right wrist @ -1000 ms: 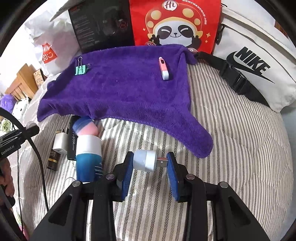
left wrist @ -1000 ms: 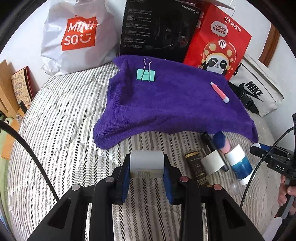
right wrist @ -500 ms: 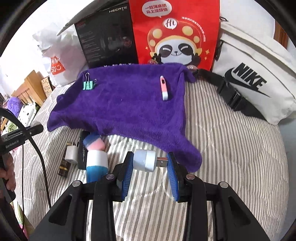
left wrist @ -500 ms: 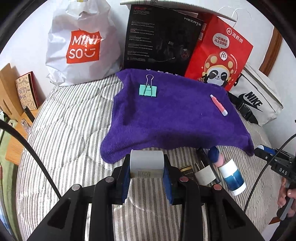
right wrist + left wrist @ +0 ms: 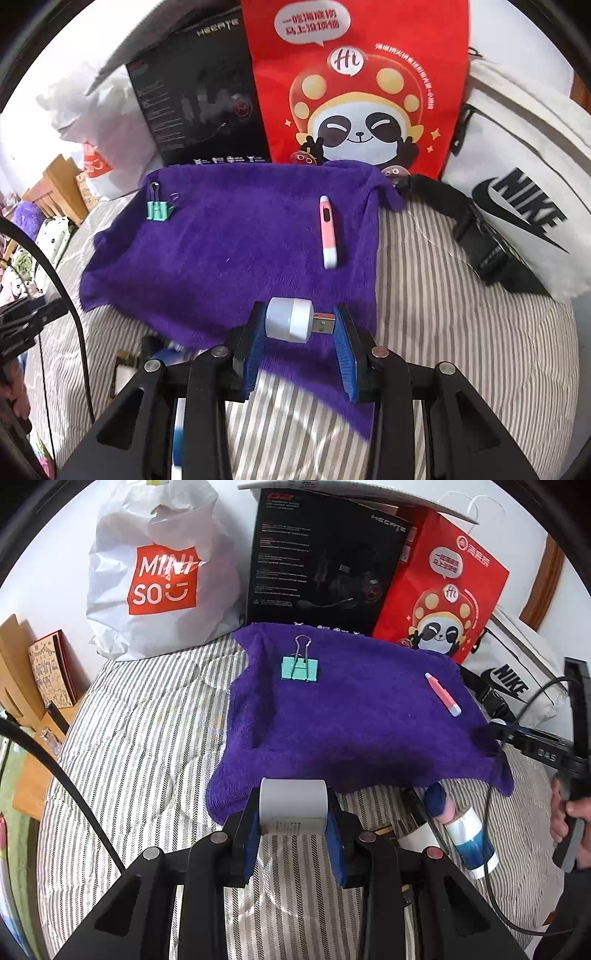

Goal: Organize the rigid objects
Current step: 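Release the USB plug beside the pen with the right tool while the left holds the roll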

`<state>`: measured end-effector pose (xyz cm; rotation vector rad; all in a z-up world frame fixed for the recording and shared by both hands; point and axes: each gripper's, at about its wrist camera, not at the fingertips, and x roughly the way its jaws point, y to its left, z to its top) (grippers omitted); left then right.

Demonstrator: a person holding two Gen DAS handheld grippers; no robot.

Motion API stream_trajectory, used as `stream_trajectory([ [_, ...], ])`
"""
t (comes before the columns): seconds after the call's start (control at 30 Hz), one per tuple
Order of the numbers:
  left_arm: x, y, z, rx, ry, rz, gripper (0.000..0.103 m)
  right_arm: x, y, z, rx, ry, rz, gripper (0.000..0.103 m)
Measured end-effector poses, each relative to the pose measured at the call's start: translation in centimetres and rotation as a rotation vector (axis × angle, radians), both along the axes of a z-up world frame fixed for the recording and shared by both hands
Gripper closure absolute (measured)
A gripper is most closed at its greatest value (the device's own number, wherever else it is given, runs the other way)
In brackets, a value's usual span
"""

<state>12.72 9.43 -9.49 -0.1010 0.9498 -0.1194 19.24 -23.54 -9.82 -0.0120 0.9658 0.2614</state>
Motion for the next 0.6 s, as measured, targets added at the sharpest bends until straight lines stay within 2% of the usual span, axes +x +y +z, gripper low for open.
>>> stream_trajectory([
  [0.13,0.0,0.7,-0.5,-0.051,-0.002,0.013,0.073,2.0,0.9,-1.5,-0.035,0.038,-0.001,0.067],
  [0.47,0.8,1.5,-0.5,-0.069,-0.012,0.021,0.073,4.5,2.5,-4.2,-0.113,0.079,-0.008,0.067],
  [0.6,0.9,1.6,-0.4,-0.080,-0.013,0.020,0.073,5.2,2.4,-4.8,-0.109,0.084,-0.024,0.067],
])
